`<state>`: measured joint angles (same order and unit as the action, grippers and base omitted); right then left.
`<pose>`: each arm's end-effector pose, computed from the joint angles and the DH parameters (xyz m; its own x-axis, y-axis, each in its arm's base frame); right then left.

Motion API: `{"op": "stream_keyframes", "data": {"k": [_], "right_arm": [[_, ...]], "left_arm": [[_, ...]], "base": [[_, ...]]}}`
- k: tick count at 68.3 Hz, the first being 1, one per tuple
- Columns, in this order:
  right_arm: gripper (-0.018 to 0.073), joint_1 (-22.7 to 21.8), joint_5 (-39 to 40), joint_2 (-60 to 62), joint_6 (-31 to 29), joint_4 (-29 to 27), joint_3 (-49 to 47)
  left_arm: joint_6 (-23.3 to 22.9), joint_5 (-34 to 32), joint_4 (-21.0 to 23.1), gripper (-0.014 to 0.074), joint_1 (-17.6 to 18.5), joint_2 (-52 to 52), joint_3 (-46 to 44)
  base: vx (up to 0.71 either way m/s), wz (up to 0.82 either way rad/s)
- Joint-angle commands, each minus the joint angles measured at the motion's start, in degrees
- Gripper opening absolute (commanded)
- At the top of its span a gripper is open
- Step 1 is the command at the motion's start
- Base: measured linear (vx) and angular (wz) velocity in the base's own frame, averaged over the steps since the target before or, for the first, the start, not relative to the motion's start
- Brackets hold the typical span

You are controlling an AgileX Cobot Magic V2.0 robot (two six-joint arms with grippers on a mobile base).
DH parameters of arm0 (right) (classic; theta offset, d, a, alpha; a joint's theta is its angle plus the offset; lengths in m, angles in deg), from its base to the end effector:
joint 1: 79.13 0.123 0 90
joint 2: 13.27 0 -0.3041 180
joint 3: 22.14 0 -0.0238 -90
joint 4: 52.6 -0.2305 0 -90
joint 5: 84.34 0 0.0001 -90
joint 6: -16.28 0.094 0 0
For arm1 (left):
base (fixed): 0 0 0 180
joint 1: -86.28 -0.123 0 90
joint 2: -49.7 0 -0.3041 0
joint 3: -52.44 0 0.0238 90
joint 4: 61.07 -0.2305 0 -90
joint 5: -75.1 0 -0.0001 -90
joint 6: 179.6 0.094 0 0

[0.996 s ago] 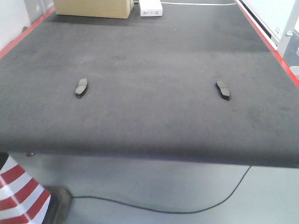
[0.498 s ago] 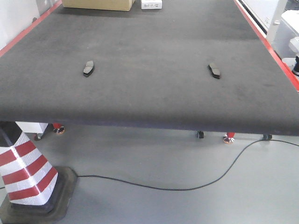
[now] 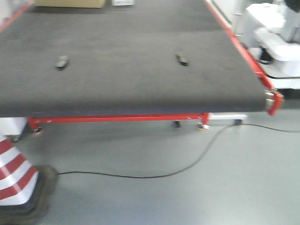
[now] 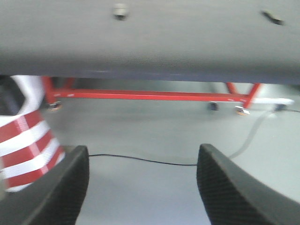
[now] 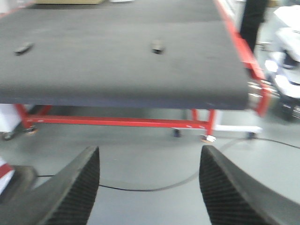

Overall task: Move and align brake pads A on conveyor
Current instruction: 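Back away from the conveyor and turn the base toward the aisle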

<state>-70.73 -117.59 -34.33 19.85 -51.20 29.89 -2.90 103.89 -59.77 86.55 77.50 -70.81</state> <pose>0.0200 0.0017 0.2956 -0.2835 0.0004 -0.9590 -0.1216 0.9919 0.0364 0.0445 -0.0012 0.2731 -0.3960 -0.0755 -0.9151 -0.0160 0.9970 -0.0754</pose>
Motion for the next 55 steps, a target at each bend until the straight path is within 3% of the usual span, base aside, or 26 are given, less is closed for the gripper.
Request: {"op": "stream_keyframes", "data": {"k": [1, 55], "right_arm": [[0.0454, -0.3, 4.0, -0.7, -0.4, 0.5, -1.5], [0.0454, -0.3, 4.0, -0.7, -0.4, 0.5, -1.5]], "left_arm": [[-0.3, -4.3, 0.4, 0.0461, 0.3, 0.5, -1.6], [-0.3, -4.3, 0.4, 0.0461, 0.3, 0.5, -1.6]], "base": [[-0.12, -0.54], [-0.14, -0.7]]}}
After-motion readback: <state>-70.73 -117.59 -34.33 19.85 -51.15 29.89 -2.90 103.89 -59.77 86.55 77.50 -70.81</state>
